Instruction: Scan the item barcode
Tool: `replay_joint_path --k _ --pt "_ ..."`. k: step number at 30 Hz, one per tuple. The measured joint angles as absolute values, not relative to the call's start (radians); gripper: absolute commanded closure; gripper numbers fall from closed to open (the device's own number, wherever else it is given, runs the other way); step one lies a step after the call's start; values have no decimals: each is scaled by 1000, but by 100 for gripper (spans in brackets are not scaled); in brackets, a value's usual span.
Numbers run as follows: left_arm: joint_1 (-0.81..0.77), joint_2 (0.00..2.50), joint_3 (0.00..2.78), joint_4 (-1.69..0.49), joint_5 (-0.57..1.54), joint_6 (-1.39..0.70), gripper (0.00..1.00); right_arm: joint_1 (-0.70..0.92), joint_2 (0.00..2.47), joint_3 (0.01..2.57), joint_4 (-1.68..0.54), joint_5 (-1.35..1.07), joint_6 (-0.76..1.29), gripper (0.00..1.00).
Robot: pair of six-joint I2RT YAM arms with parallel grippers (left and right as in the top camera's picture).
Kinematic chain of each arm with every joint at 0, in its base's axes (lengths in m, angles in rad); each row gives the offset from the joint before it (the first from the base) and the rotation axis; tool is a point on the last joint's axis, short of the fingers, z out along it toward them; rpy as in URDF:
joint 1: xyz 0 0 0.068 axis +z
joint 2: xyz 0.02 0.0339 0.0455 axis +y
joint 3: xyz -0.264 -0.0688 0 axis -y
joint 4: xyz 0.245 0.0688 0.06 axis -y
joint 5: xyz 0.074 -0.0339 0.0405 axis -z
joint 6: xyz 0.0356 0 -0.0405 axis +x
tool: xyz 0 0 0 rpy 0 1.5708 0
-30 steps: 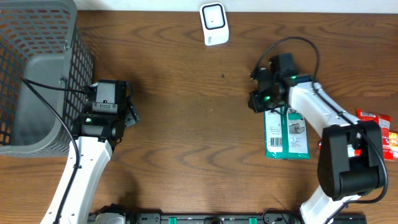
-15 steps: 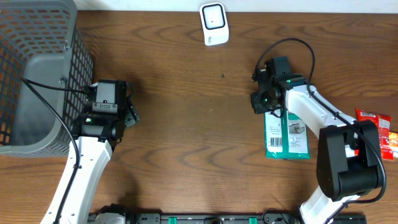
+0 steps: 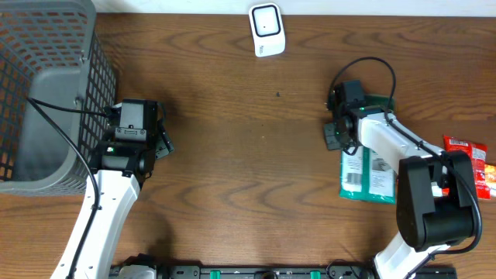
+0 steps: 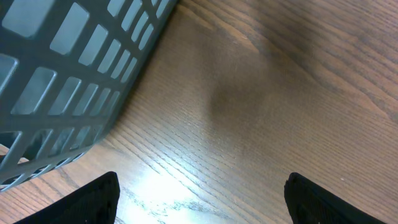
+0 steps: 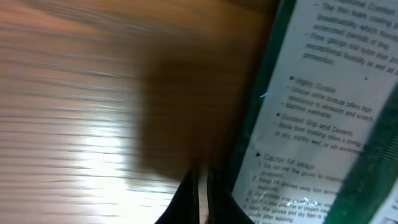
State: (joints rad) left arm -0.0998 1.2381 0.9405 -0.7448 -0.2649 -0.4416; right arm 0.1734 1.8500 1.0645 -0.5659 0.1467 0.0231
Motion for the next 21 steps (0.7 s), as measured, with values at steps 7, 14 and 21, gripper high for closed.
replay_joint_path --k 7,14,21 --pt "-100 1238 941 -745 -265 -442 14 159 1850 1061 -575 216 23 94" --pt "-100 1238 941 -745 -265 -442 14 159 1850 1079 -629 129 -8 80" --pt "-100 1238 941 -745 -265 -442 14 162 1842 1150 -718 -13 -38 1"
